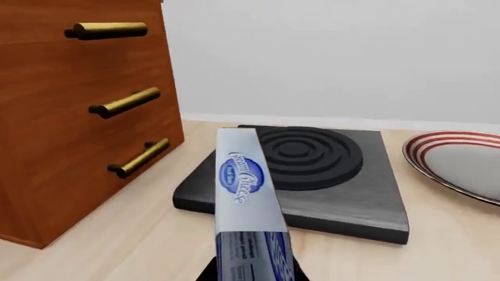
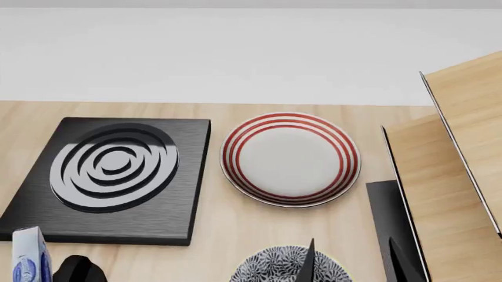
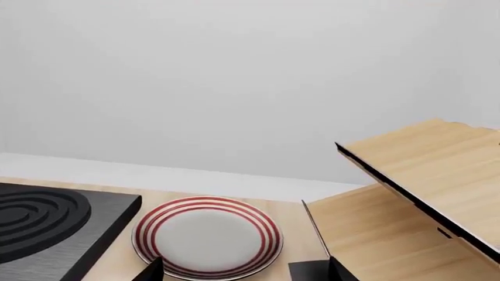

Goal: Pick up the cream cheese and put it in the bowl.

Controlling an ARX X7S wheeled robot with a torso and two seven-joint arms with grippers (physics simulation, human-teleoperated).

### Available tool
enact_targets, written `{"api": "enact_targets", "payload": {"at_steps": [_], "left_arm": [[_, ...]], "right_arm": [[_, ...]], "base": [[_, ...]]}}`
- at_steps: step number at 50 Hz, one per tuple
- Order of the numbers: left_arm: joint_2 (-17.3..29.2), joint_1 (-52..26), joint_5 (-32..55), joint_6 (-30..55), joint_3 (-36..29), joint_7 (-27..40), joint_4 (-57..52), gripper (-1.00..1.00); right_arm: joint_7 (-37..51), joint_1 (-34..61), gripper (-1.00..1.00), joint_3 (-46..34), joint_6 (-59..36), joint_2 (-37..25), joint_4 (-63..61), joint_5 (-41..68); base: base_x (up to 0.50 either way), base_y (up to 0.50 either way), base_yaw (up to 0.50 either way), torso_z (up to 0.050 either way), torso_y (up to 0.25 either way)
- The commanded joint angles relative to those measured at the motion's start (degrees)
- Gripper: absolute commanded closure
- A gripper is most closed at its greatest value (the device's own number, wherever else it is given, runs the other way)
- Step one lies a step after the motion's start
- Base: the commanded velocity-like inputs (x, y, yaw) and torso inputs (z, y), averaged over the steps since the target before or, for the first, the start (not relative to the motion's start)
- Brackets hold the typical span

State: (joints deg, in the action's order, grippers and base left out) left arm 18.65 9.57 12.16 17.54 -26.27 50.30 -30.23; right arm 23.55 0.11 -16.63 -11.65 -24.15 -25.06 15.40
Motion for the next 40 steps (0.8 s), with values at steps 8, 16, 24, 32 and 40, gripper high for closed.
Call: {"api": "enact_targets", "payload": {"at_steps": [8, 16, 24, 32, 40], "left_arm": [[0.19, -3.67, 3.22, 4.83, -1.42, -2.59, -2.41, 1.00], [0.35, -4.75, 4.90, 6.50, -2.02, -3.81, -3.74, 1.00], [0.33, -6.03, 5.07, 8.28, -2.88, -3.99, -4.59, 1.00], [0.58, -7.19, 5.45, 10.50, -3.08, -3.62, -6.76, 1.00], [0.76, -8.20, 6.41, 13.78, -2.93, -2.90, -9.55, 1.00]], "right_arm": [[0.57, -0.04, -1.00, 0.00, -0.51, -0.46, -1.12, -0.04], [1.10, -0.13, -1.00, -0.38, -1.15, -0.85, -1.66, -0.93], [1.64, 0.24, -1.00, 0.34, -3.12, -1.46, -4.52, 0.15], [2.66, 0.76, -1.00, 0.71, -6.60, -2.54, -8.64, 0.54], [4.23, 1.23, -1.00, 0.92, -9.01, -3.03, -11.52, -0.09]], "base": [[0.00, 0.00, 0.00, 0.000, 0.000], [0.00, 0.00, 0.00, 0.000, 0.001], [0.00, 0.00, 0.00, 0.000, 0.000], [0.00, 0.00, 0.00, 0.000, 0.000], [0.00, 0.00, 0.00, 0.000, 0.001]]}}
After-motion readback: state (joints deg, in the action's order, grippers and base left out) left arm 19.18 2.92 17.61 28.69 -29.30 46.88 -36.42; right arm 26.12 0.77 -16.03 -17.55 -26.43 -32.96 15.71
